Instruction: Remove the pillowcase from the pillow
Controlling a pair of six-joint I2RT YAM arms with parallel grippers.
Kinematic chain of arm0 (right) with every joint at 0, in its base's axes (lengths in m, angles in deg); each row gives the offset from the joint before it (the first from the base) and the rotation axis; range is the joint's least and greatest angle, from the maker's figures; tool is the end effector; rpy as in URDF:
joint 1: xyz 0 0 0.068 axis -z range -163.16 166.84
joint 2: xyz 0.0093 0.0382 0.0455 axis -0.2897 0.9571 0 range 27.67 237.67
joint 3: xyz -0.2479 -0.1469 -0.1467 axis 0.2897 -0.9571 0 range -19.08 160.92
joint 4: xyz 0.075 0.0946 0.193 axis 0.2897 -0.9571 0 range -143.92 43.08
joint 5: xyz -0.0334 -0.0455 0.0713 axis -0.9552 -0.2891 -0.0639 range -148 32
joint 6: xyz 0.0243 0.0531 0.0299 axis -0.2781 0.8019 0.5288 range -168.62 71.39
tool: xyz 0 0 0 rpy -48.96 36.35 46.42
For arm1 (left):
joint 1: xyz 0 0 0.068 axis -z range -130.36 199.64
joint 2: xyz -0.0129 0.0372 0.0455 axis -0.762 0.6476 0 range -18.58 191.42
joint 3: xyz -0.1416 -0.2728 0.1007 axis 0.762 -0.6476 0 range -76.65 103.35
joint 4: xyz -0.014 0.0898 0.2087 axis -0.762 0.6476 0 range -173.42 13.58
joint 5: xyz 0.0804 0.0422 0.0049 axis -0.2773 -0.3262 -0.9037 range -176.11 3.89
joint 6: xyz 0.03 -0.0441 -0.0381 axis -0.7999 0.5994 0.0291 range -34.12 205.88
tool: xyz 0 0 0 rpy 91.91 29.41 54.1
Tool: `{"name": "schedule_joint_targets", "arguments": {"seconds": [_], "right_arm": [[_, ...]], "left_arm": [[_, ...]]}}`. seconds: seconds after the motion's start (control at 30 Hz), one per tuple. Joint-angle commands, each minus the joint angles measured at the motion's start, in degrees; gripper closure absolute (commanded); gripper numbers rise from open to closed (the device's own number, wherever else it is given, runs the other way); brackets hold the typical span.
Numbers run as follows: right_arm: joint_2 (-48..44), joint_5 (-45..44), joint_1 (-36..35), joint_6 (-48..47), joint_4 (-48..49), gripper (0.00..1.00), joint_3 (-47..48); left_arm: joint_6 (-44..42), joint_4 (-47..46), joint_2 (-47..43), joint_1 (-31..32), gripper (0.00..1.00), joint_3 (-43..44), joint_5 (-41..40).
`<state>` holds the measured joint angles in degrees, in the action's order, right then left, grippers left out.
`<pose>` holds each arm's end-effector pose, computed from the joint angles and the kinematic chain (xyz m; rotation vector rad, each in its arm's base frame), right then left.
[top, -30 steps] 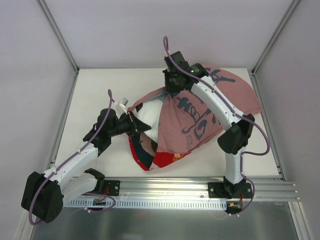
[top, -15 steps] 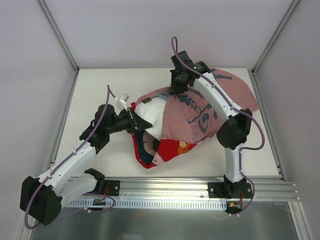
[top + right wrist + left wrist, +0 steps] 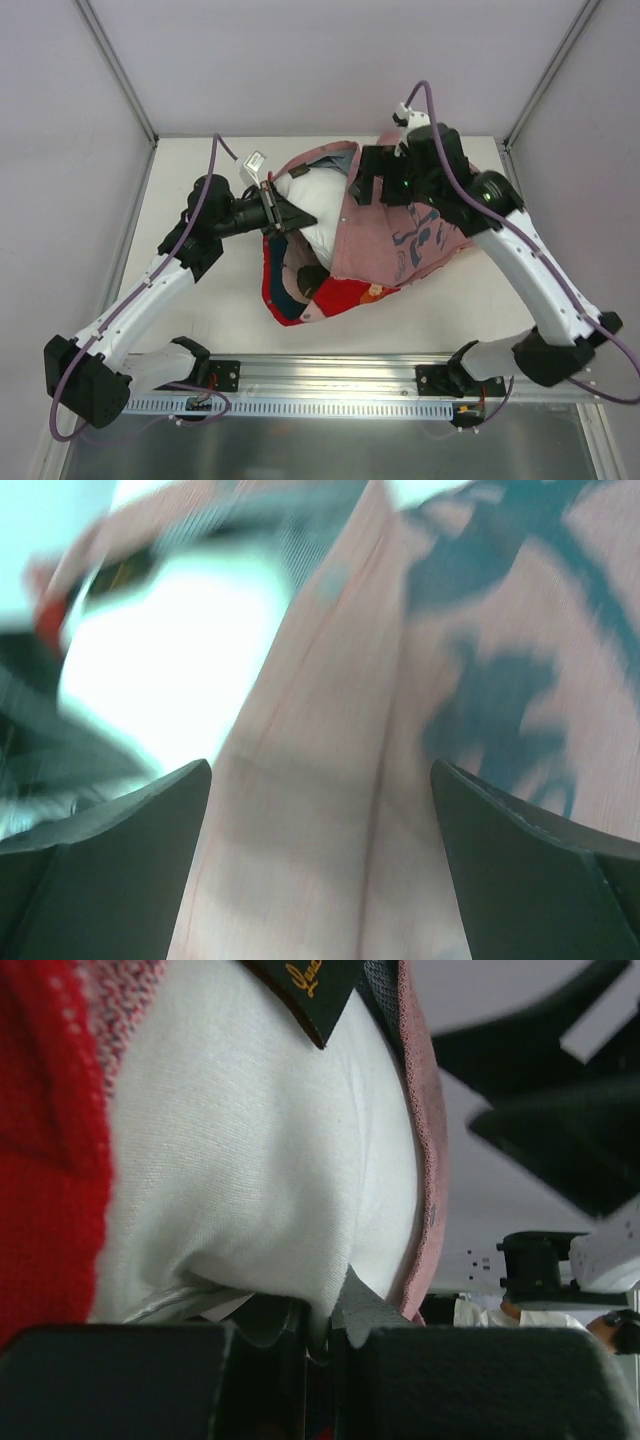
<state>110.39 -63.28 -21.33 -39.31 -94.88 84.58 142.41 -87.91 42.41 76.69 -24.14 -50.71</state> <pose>0.2113 0.1601 0.5005 -0.4585 2.0153 0.4222 0.1624 -0.1164 0.4104 0.0607 1.8946 -1.5612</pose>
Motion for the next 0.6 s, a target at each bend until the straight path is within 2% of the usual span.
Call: {"name": "schedule_joint_targets", "arguments": {"seconds": [0.0, 0.07, 0.2, 0.3, 0.43, 0.53, 0.57], "right_arm": [[-9.1, -4.8, -5.8, -0.3, 1.0, 0.04, -7.2], [-12.3, -10.2, -10.7, -0.1, -0.3, 0.04, -9.1], [-12.3, -18.8, -20.1, 2.9, -4.9, 0.04, -10.8], [-10.0, -22.9, -23.9, 5.1, -6.4, 0.04, -12.1], [-8.5, -28.8, -25.0, 8.2, -9.8, 0.01, -14.8], [-11.1, -29.4, -25.0, 9.6, -11.5, 0.25, -18.6], [-12.5, -29.7, -25.0, 10.0, -11.4, 0.42, -20.3]], "left_arm": [[2.2, -4.5, 1.7, 0.1, 1.0, 7.0, -2.4], [2.6, -3.9, 3.1, 0.1, 1.0, 8.6, -3.6], [3.2, -3.5, 4.4, 0.1, 1.0, 10.0, -5.3], [3.6, -3.2, 5.1, 0.1, 1.0, 10.7, -6.0], [3.4, -1.8, 4.9, -0.1, 1.0, 12.1, -6.5], [1.4, 2.4, 4.2, -2.6, 1.0, 14.9, -4.9], [1.0, 3.7, 3.9, -5.4, 1.0, 15.4, -4.5]]}}
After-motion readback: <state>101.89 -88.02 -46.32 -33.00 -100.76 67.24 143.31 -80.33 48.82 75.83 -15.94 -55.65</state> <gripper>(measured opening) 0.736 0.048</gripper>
